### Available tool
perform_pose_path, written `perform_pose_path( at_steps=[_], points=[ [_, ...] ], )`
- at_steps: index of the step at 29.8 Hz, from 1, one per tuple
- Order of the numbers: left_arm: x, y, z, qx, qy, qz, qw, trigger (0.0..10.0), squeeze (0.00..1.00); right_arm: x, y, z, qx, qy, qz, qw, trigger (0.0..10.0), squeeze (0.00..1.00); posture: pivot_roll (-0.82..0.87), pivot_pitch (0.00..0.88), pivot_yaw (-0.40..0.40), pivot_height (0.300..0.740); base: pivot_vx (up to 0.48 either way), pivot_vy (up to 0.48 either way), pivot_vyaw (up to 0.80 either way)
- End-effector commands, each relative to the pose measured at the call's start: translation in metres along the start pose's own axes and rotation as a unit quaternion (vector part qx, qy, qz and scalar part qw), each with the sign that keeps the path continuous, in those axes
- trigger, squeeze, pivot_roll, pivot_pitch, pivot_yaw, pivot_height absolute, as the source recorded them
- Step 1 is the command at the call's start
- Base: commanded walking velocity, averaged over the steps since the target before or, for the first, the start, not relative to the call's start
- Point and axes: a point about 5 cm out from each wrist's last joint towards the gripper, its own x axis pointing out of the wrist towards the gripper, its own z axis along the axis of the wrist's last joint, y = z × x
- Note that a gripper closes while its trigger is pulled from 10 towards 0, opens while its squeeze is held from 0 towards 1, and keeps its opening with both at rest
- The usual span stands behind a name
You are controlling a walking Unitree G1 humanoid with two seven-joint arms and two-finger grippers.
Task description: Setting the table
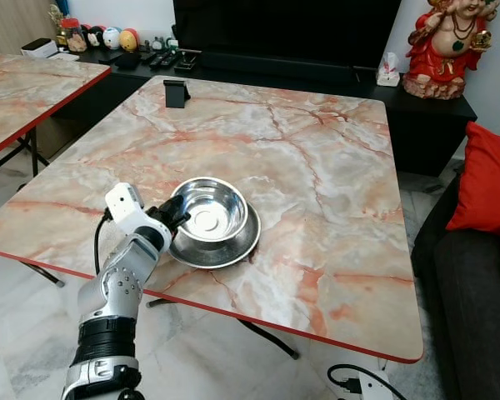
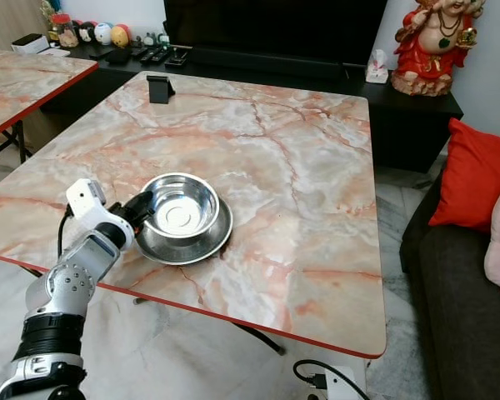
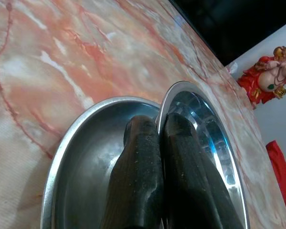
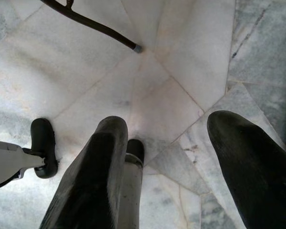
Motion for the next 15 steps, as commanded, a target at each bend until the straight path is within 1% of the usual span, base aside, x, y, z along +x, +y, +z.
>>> perform_pose_path(
  at_steps=[1, 6, 9, 15],
  points=[
    [0.0034, -0.0049, 0.0042, -0.007, -0.010, -0.004, 1.000, 10.0, 0.00, -0.0003, -0.0014, -0.0006, -0.003, 0.001, 0.001, 1.000, 10.0, 0.00, 0.04, 0.014, -0.007, 0.740, 0.000, 0.000, 0.00],
    [0.0031, -0.0022, 0.0037, -0.012, -0.014, 0.006, 1.000, 10.0, 0.00, -0.0006, -0.0013, -0.0017, -0.003, 0.001, 0.001, 1.000, 10.0, 0.00, 0.05, 0.000, -0.008, 0.740, 0.000, 0.000, 0.00],
    [0.0038, -0.0024, 0.0051, -0.024, -0.015, 0.008, 1.000, 10.0, 0.00, -0.0008, -0.0010, -0.0026, -0.006, 0.003, 0.002, 1.000, 10.0, 0.00, 0.05, 0.000, -0.007, 0.740, 0.000, 0.000, 0.00],
    [0.0053, -0.0033, 0.0080, -0.022, -0.014, 0.007, 1.000, 10.0, 0.00, -0.0008, -0.0007, -0.0028, -0.006, 0.003, 0.003, 1.000, 10.0, 0.00, 0.05, 0.000, -0.007, 0.740, 0.000, 0.000, 0.00]
  ],
)
